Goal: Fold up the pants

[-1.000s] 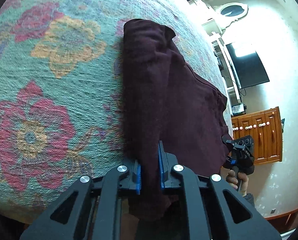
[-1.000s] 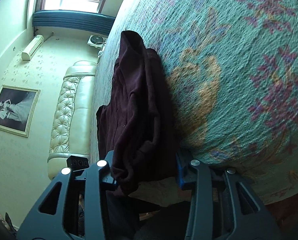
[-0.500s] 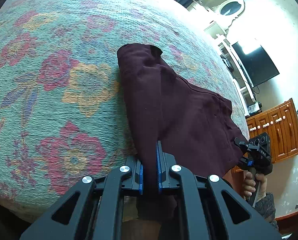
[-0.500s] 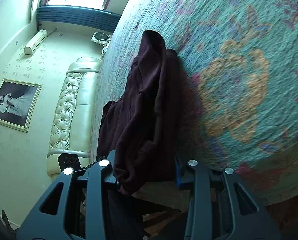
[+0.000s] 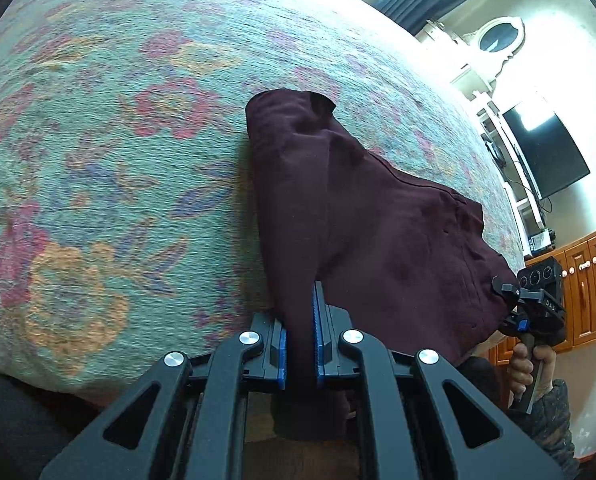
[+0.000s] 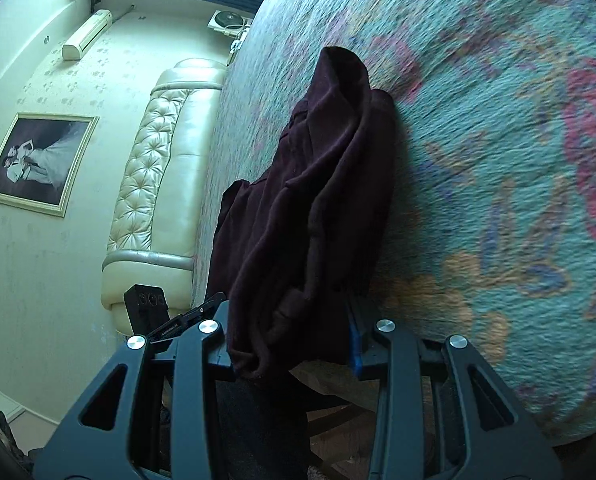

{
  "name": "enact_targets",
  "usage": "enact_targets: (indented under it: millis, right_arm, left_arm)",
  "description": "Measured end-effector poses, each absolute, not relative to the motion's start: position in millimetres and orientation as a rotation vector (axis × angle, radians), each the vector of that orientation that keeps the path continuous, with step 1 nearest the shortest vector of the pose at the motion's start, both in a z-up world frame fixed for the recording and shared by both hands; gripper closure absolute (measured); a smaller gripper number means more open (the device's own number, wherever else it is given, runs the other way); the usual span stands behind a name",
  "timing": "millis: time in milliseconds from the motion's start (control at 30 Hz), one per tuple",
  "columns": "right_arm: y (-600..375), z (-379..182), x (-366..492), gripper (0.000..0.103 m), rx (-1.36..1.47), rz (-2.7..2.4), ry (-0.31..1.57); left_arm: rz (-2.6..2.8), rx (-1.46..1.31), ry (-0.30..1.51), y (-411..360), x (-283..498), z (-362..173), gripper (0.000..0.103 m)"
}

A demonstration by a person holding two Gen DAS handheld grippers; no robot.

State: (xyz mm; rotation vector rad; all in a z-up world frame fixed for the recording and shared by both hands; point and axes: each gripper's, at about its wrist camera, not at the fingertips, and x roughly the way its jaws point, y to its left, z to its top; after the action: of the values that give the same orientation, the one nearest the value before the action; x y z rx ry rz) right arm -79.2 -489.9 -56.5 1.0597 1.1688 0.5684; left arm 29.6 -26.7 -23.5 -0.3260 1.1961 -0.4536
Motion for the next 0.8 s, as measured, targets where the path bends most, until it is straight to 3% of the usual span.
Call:
enact_targets:
  millis: [267, 567, 600, 667, 733, 800]
  right_arm:
    - [-487, -72, -75, 0.068, 1.053, 0.554, 1.208]
    - [-493, -79, -80, 0.068, 1.073, 0.568, 1.196]
    - [-493, -79, -80, 0.066, 1.078, 0.570, 1.191]
    - [-498, -79, -83, 0.062, 1.090, 0.575, 1.183]
    - [-507, -79, -87, 0.058, 1.097, 0.569, 1.186]
    - [-515, -72, -88, 0.052, 1.057, 0.535, 1.197]
  left_arm:
    - [-0.452, -0.348, 1.222, -15, 28, -39, 0.091]
    - [-0.475, -0.285, 1.208, -23, 34, -46, 0.080]
    - [-0.486, -0.299, 1.206, -22, 35, -47, 0.077]
    - [-0.514, -0.346, 1.201, -18, 36, -49, 0.057]
    - [-0.588, -0.442, 1.193, -13, 37, -49, 0.020]
    - [-0.575, -0.509, 1.173, -6, 38, -44, 0.019]
